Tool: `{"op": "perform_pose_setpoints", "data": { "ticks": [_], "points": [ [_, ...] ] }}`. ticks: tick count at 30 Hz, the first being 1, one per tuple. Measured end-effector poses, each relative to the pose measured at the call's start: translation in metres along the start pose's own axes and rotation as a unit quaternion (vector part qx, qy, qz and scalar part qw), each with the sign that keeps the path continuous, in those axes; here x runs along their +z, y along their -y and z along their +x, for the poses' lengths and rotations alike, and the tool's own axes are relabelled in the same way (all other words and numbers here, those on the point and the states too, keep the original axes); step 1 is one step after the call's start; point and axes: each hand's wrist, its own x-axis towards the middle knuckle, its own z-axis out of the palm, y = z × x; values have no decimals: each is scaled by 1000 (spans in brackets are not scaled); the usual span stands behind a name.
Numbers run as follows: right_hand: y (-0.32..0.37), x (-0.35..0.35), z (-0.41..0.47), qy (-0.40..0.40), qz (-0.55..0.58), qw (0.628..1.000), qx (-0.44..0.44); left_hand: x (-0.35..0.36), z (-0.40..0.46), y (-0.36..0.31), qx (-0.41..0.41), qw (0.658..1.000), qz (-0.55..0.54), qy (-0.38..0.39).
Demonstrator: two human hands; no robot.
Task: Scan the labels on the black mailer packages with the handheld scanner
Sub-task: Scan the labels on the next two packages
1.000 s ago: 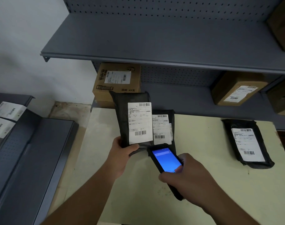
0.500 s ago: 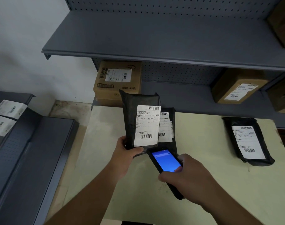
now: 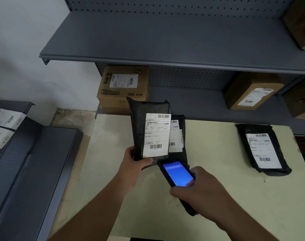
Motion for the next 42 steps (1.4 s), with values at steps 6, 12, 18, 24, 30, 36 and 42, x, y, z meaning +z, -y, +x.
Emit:
{"op": "perform_pose_setpoints", "data": {
  "ticks": [6, 12, 18, 24, 30, 36, 42],
  "points": [
    [-2, -8, 2, -5, 16, 1000, -3, 9, 3, -3, -4, 1000, -9, -2],
    [-9, -21, 4, -12, 31, 999, 3, 29, 6, -4, -21, 998, -52, 2],
    [-24, -37, 5, -25, 43, 999, 17, 54, 8, 1, -34, 998, -43, 11],
    [-42, -55, 7, -33, 57, 998, 26, 87, 7, 6, -63, 996, -28, 53],
    [-62, -73, 7, -37, 78, 996, 38, 130, -1, 12, -103, 989, -22, 104],
    [-84, -94, 10, -60, 105, 992, 45, 176, -10, 16, -128, 986, -12, 110],
    [-108, -113, 18, -73, 133, 987, 59, 214, -7, 32, -158, 984, 14, 80]
  ]
}}
